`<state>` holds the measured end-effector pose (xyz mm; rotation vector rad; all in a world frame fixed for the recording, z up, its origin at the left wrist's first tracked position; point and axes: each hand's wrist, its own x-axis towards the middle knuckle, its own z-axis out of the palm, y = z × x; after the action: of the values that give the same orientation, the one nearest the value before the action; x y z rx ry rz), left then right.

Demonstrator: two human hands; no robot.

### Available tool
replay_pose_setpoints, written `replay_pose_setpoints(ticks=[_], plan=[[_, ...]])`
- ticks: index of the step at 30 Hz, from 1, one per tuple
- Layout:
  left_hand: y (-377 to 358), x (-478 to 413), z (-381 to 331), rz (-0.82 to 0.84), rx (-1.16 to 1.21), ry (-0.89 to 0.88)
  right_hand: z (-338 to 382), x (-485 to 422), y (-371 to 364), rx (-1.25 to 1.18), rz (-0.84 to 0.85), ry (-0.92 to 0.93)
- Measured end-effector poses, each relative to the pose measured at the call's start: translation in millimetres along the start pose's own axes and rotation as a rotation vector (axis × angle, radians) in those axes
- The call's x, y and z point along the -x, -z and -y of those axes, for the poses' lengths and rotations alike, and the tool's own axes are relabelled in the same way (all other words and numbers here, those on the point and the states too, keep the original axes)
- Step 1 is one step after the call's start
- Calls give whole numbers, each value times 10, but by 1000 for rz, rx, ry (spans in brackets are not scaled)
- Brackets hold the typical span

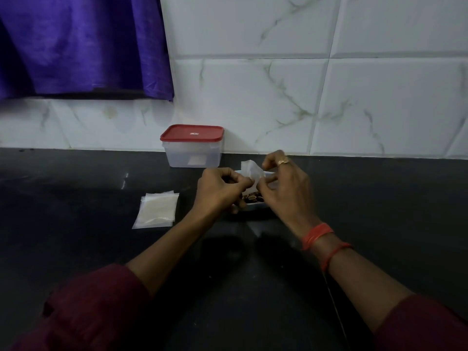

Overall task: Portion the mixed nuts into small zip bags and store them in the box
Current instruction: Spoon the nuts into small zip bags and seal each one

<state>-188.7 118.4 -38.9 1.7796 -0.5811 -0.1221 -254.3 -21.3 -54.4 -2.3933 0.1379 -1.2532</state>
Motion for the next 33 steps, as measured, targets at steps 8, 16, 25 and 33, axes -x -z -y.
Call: replay_pose_setpoints(ticks=[8,16,25,33], plan=[[-16,3,81,-31,-219,-149,-57,13,-55,130,28,197],[171,-87,148,-176,-326,-570,-210,-109,-14,-344,80,-223],[289,-212,218,-69,137,-299,-295,-142,-1,-475,213,-310],[302,-246,264,-153,147,-352,-318,-143,49,-524,416,-155]])
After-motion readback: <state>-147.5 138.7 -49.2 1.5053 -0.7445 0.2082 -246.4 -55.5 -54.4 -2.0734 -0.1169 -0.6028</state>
